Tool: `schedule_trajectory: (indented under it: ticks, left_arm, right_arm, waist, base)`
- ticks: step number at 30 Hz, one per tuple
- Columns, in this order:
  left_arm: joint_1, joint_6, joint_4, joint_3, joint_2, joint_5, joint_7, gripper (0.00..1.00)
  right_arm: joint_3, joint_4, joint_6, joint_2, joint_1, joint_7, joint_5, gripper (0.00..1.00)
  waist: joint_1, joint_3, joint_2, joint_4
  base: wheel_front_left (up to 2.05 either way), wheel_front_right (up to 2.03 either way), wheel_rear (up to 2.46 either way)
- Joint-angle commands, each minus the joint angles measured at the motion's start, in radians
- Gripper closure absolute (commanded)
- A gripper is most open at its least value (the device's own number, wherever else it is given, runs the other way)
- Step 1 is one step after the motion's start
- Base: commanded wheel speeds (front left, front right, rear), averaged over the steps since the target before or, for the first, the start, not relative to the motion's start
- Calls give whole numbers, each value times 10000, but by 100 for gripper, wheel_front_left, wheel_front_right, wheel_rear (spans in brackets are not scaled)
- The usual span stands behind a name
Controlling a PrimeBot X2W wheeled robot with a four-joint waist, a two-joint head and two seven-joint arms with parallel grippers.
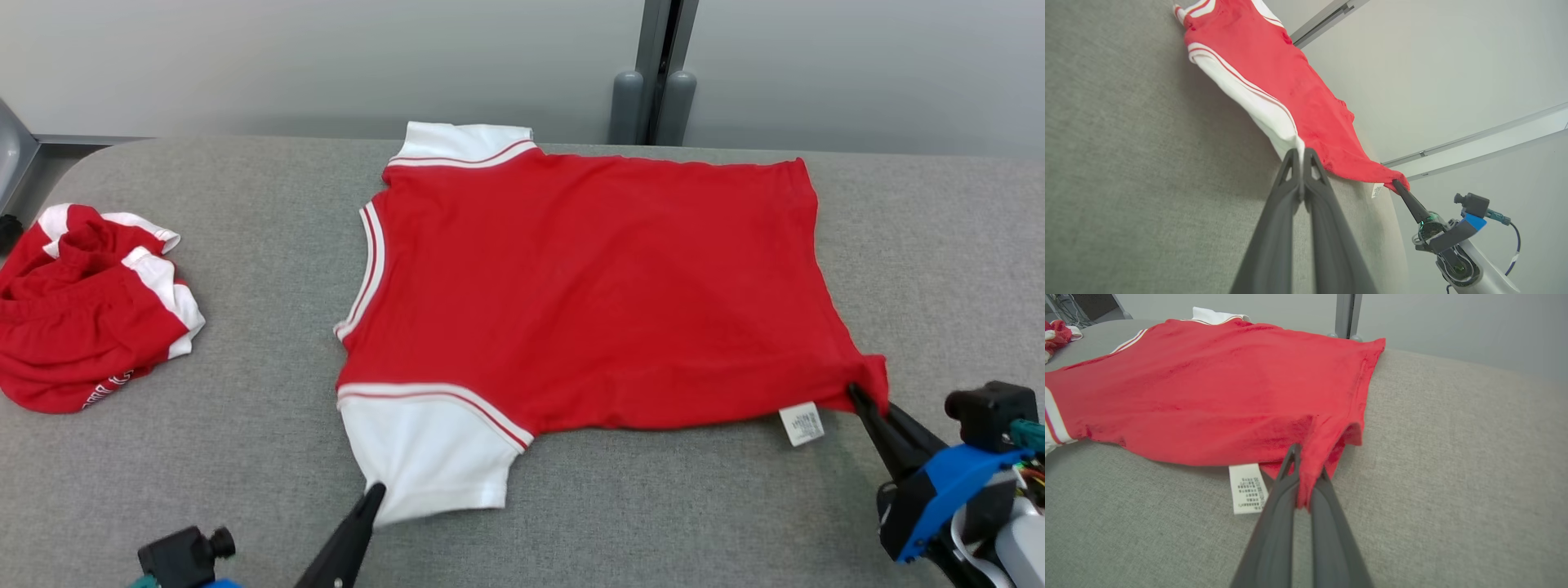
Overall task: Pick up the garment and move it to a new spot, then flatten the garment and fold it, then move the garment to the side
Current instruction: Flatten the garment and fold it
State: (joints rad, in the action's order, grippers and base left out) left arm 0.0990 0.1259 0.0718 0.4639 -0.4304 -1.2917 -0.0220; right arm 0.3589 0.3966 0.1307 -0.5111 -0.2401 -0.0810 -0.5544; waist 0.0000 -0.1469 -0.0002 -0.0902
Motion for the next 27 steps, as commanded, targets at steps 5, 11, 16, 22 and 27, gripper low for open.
schedule_trajectory:
  ticks: [5,11,16,22,27]
  left_arm:
    - [896,-173,1024,140,-463,-622,602,100]
    - [1944,-791,2259,45,-1131,-1182,1097,100]
    - [2259,-1145,2739,-484,-1309,-1031,563,100]
    - [1884,-1324,2703,-484,-1252,-707,485,100]
    - [1460,-1131,2696,-604,-1053,-350,96,100]
  right_arm:
    - [-845,-884,3,317,1118,871,98,100]
    - [-1904,-2359,1,691,2621,2223,175,100]
    - [-2997,-3568,1,1172,3617,2988,637,100]
    - [-3315,-4351,1,1665,4022,3743,899,100]
    - [-3519,-4655,3,1904,4138,3962,1067,100]
  waist:
    - [0,15,2,-59]
    - [0,22,2,-133]
    - [0,51,2,-107]
    - [0,113,2,64]
    - [0,129,2,136]
  base:
    - [0,0,0]
    - [0,0,0]
    - [0,0,0]
    - [0,0,0]
    - [0,0,0]
